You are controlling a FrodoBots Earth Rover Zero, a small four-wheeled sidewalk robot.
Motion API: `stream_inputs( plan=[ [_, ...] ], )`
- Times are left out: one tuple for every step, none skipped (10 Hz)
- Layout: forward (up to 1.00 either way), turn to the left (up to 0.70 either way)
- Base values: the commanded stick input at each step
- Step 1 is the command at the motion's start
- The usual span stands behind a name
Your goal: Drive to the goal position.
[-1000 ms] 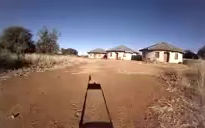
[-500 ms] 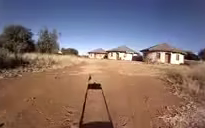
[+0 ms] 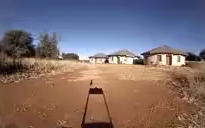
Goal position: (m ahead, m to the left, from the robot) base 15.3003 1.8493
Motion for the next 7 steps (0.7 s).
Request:
stream_inputs(
  plan=[
    [0.5, 0.0],
    [0.5, 0.0],
    [0.5, 0.0],
    [0.5, 0.0],
    [0.5, 0.0],
    [0.5, 0.0],
    [0.5, 0.0]
  ],
)
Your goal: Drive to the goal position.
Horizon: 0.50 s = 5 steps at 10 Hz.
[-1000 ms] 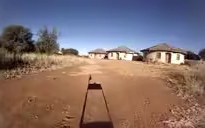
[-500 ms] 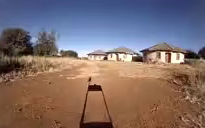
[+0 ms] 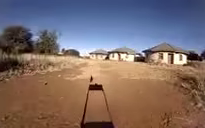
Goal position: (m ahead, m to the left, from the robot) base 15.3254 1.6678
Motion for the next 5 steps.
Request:
stream_inputs(
  plan=[
    [0.5, 0.0],
    [0.5, 0.0],
    [0.5, 0.0],
    [0.5, 0.0],
    [0.5, 0.0]
  ],
)
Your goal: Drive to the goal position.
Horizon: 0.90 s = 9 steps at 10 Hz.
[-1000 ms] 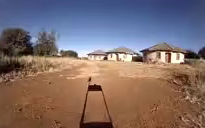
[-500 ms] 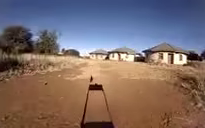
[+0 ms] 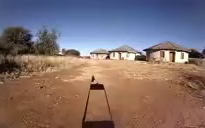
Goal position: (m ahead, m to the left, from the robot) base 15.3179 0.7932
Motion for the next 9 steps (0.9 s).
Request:
stream_inputs(
  plan=[
    [0.5, 0.0],
    [0.5, 0.0],
    [0.5, 0.0],
    [0.5, 0.0],
    [0.5, 0.0],
    [0.5, 0.0],
    [0.5, 0.0],
    [0.5, 0.0],
    [0.5, 0.0]
  ],
)
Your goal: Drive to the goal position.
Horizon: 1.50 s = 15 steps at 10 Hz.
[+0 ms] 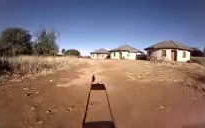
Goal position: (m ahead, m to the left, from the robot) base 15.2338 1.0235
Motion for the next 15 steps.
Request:
stream_inputs(
  plan=[
    [0.5, 0.0],
    [0.5, 0.0],
    [0.5, 0.0],
    [0.5, 0.0],
    [0.5, 0.0],
    [0.5, 0.0],
    [0.5, 0.0],
    [0.5, 0.0],
    [0.5, 0.0],
    [0.5, 0.0],
    [0.5, 0.0],
    [0.5, 0.0],
    [0.5, 0.0],
    [0.5, 0.0],
    [0.5, 0.0]
  ],
)
